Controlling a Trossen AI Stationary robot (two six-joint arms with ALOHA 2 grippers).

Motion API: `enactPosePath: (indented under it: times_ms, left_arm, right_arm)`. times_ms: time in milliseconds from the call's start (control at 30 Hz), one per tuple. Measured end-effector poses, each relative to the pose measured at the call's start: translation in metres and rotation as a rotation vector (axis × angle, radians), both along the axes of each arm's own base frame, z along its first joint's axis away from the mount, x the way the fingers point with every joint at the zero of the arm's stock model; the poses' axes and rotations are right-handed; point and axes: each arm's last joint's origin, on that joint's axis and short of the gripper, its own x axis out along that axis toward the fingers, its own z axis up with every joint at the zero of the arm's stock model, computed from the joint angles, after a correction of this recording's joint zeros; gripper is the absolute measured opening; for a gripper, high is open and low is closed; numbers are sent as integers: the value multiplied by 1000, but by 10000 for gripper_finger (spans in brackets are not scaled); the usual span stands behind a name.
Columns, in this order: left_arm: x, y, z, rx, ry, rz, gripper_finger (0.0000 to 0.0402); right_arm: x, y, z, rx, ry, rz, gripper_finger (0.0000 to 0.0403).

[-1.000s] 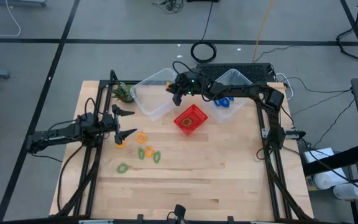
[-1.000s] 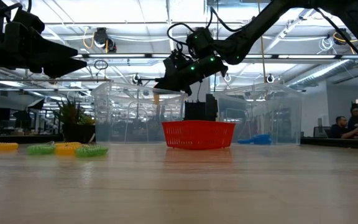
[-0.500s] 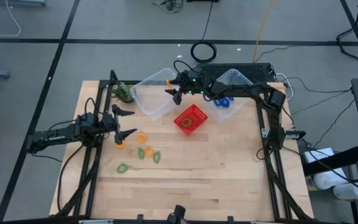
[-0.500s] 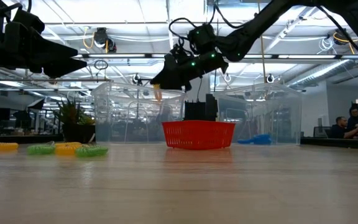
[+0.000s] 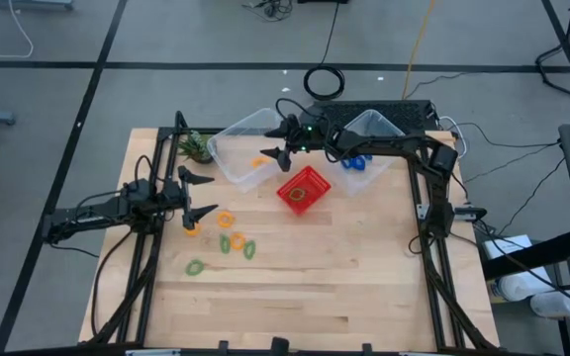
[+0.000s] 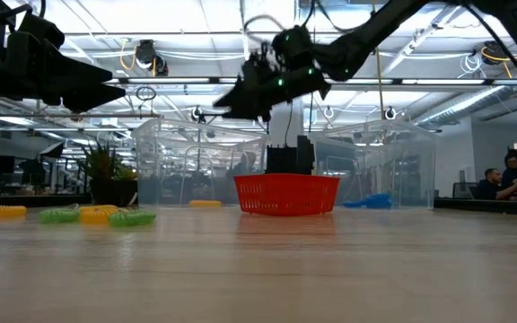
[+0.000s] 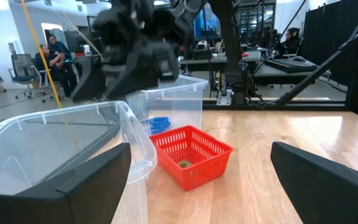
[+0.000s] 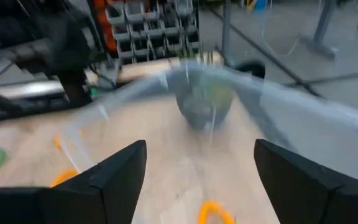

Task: Sort spring keychains
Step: Put the green spring keychain into the red bin

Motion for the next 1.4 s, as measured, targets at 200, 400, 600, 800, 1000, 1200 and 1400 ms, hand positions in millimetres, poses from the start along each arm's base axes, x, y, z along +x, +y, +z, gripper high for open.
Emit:
enactPosePath:
  times_ms: [200, 400, 600, 800, 1000, 1200, 1400]
  left_arm:
    - [0, 0, 0, 0, 0, 0, 395]
    - [0, 0, 0, 0, -1, 0, 395]
    - [0, 0, 2, 2, -16, 0, 395]
    - [0, 0, 2, -105, -40, -6, 395]
    - [0, 0, 3, -177, -69, -12, 395]
    - [0, 0, 2, -232, -63, -25, 395]
    - [2, -1, -2, -269, -16, -36, 395]
  right_arm:
    - [-1, 30, 37, -112, -82, 77, 288]
    - [-13, 68, 73, -113, -85, 155, 282]
    - [-35, 115, 71, -94, 8, 235, 279]
    - [-58, 160, 43, -162, 16, 127, 279]
    - [-89, 193, 2, -116, -100, 137, 279]
    - [-120, 205, -36, -59, -209, 94, 279]
    - [-134, 209, -50, -73, -217, 73, 279]
